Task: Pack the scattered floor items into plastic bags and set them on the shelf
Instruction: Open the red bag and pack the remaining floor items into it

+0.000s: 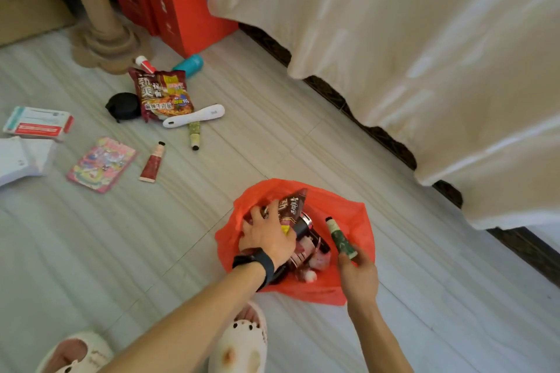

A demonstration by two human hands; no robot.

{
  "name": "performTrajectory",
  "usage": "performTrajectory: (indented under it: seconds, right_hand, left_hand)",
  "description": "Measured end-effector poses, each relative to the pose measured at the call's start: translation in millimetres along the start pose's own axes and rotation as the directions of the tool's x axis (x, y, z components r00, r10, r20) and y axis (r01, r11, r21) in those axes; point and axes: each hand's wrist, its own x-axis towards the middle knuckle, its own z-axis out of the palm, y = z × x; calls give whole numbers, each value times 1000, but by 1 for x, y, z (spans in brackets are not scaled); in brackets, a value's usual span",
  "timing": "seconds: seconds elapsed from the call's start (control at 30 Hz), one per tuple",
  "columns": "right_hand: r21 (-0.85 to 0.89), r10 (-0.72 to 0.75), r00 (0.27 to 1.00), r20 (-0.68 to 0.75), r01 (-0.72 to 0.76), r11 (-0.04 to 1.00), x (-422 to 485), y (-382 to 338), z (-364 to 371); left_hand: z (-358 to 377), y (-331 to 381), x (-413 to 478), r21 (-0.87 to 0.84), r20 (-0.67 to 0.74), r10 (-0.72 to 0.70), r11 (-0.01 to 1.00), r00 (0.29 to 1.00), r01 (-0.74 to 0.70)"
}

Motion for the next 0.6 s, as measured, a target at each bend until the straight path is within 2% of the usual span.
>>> performTrajectory:
  seconds: [0.07,0.1,0.17,0.2,0.27,0.3,0.37,0.43,0.47,0.53,0.6]
  right_hand:
    - [-142,-182,977,115,197,970,-1,-4,0]
    - [-237,-292,942,165,325,916,-1,-7,0]
    - [-492,-498,853,154,503,710,5,-5,1]
    - [-601,-541,833,114,492,630,7,-1,0]
    - [-712,-497,868,18,360,603,14,7,-3]
    - [-725,-442,897,-4,302,619,16,7,-7]
    - [-725,-355,935,-4,242,645,22,12,-11]
    - [-593,-259,966,-14,200,780,25,10,-13]
    - [-444,-192,981,-41,154,883,27,8,-13]
    - [-125,-28,997,-73,19,992,25,-1,-16]
    - [124,46,996,-83,-35,992,17,-14,-21]
  left_hand:
    - [0,-7,4,94,66,81,992,995,-87]
    - [-1,-8,5,141,119,144,977,982,-160]
    - [-7,-8,7,291,151,322,889,935,-353]
    - [-11,-13,7,356,75,435,829,897,-432]
    - [-21,-30,11,487,-151,606,733,781,-475]
    - [-24,-43,15,525,-231,598,741,768,-419]
    - [-28,-65,16,518,-305,435,822,847,-236]
    - [-32,-76,13,399,-252,171,915,953,-59]
    - [-36,-75,13,302,-199,54,953,978,9]
    - [-49,-74,12,149,-162,41,989,986,-17]
    - [-62,-70,14,-8,-132,36,999,991,-38]
